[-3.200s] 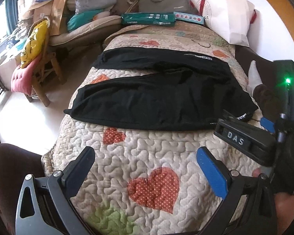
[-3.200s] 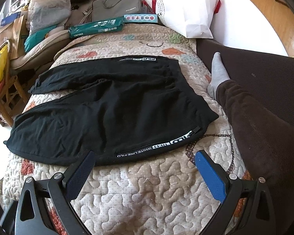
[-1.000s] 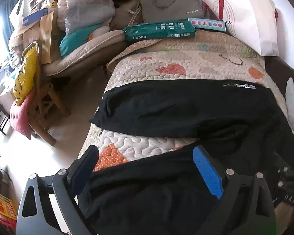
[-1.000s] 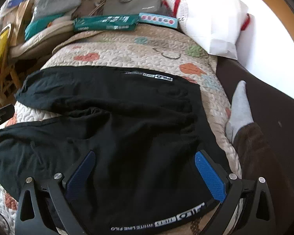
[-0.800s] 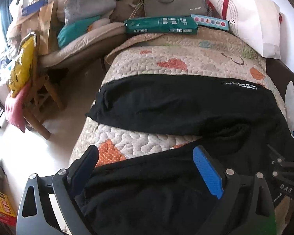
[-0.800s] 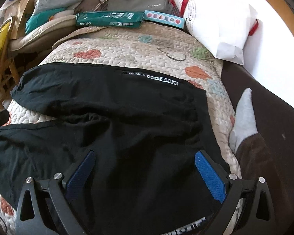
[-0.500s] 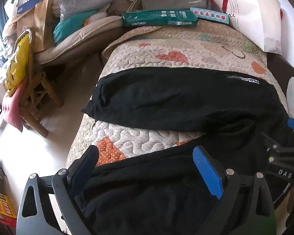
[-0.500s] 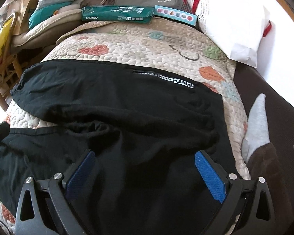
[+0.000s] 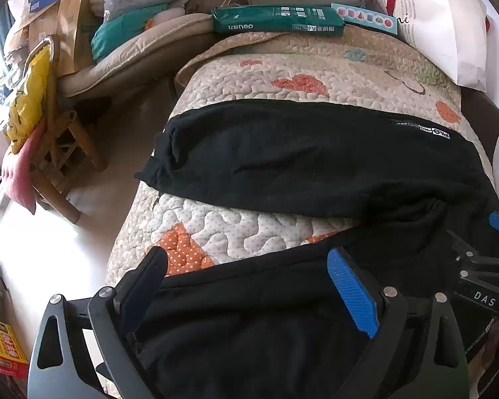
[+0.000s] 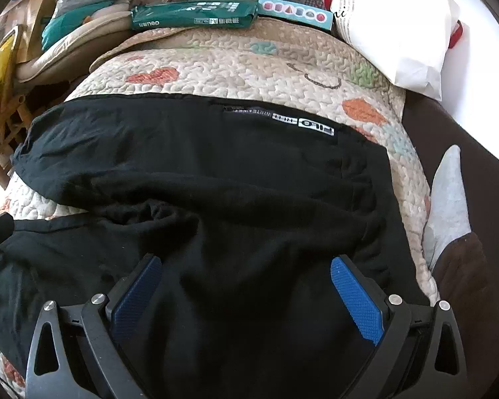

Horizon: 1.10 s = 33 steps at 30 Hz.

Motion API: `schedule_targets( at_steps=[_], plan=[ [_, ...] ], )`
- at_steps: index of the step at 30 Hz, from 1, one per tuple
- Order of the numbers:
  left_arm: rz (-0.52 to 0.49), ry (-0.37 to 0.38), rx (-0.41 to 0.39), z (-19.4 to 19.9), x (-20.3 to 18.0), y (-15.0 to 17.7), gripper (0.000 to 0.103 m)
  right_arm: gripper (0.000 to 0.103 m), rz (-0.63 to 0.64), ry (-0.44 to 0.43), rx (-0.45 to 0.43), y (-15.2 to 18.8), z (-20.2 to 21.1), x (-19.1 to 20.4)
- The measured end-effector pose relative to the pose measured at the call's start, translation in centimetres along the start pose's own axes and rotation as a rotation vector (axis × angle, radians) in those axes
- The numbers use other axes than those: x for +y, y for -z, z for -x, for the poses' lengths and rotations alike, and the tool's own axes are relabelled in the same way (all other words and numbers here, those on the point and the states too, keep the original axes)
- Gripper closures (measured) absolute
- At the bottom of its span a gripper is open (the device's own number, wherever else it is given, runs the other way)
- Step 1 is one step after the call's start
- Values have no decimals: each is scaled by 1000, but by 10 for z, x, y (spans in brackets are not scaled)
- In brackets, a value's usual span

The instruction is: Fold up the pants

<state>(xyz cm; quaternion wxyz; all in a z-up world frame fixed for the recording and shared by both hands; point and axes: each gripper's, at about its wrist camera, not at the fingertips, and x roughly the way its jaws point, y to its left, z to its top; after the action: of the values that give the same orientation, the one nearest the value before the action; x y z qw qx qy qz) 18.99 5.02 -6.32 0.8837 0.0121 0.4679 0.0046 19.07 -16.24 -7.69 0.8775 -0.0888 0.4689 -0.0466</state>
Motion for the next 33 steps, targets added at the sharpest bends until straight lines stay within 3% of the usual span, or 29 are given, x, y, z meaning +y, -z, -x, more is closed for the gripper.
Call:
schedule_targets(
  at_steps=[8, 14, 17, 24, 28, 33],
  plan=[
    [42, 45, 24, -4, 17, -10, 6, 0, -1, -20, -8, -7, 3, -3],
    [90, 64, -29, -6, 55, -60, 6, 0, -16, -92, -21, -61, 4, -37],
    [44, 54, -59, -24, 68, -88, 6, 1, 47, -87, -60, -88, -10, -49],
    [-65, 91, -15, -86, 86, -131, 6, 10, 180, -132, -40, -138, -64, -64],
    [-90, 100, 0, -113, 94, -144, 6, 11, 216, -162, -6, -150, -92, -62],
    [-84, 129, 78, -147, 102, -149, 6, 14, 208, -200, 52, -156, -120, -68]
  ],
)
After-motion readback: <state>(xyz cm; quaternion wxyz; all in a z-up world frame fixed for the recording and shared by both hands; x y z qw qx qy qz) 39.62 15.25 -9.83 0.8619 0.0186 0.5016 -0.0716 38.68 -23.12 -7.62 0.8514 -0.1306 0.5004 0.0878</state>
